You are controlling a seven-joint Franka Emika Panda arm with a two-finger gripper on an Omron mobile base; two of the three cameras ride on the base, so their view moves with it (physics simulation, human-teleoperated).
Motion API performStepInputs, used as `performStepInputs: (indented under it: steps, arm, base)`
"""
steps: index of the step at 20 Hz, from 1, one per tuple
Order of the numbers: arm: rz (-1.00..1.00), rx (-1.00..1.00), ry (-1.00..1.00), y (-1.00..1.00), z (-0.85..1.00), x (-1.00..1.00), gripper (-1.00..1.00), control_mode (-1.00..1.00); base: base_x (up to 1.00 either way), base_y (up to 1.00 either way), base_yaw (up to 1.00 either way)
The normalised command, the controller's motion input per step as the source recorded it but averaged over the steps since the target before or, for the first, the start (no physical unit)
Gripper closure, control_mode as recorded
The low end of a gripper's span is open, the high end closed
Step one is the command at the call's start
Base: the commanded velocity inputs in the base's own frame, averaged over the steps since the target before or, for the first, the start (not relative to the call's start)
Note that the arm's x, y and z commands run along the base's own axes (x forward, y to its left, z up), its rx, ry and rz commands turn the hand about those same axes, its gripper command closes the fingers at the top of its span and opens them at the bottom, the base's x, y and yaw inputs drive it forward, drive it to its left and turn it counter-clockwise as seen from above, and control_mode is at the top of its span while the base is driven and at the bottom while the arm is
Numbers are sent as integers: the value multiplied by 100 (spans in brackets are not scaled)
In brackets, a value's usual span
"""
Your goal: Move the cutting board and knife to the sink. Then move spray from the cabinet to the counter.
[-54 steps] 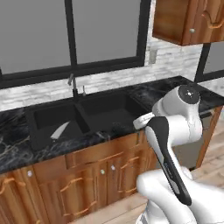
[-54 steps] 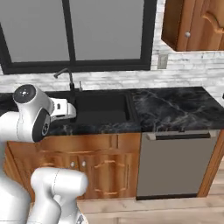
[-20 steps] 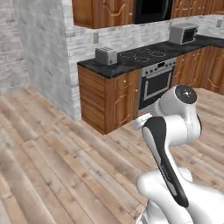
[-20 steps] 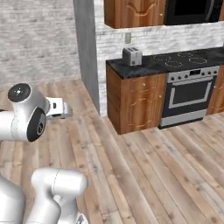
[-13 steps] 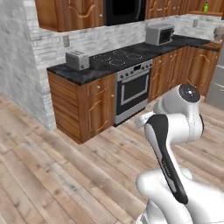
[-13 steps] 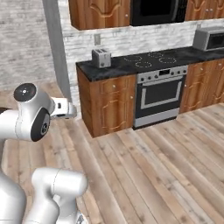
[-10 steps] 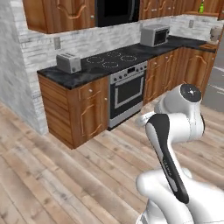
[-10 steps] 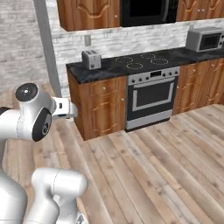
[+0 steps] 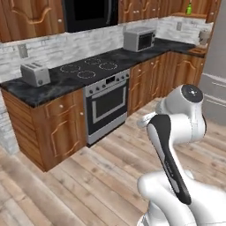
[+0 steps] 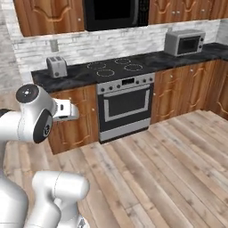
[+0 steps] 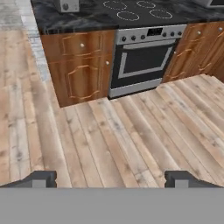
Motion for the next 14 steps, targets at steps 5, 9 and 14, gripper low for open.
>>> performStepInputs:
  steps: [5, 9, 14]
  arm:
    - [0, 0, 0, 0, 0, 0, -100, 100]
    - [0, 0, 0, 0, 0, 0, -100, 100]
    - [0, 0, 0, 0, 0, 0, -100, 100]
  base:
    - [100, -70, -38]
    - [100, -53, -45]
    - [100, -7, -58]
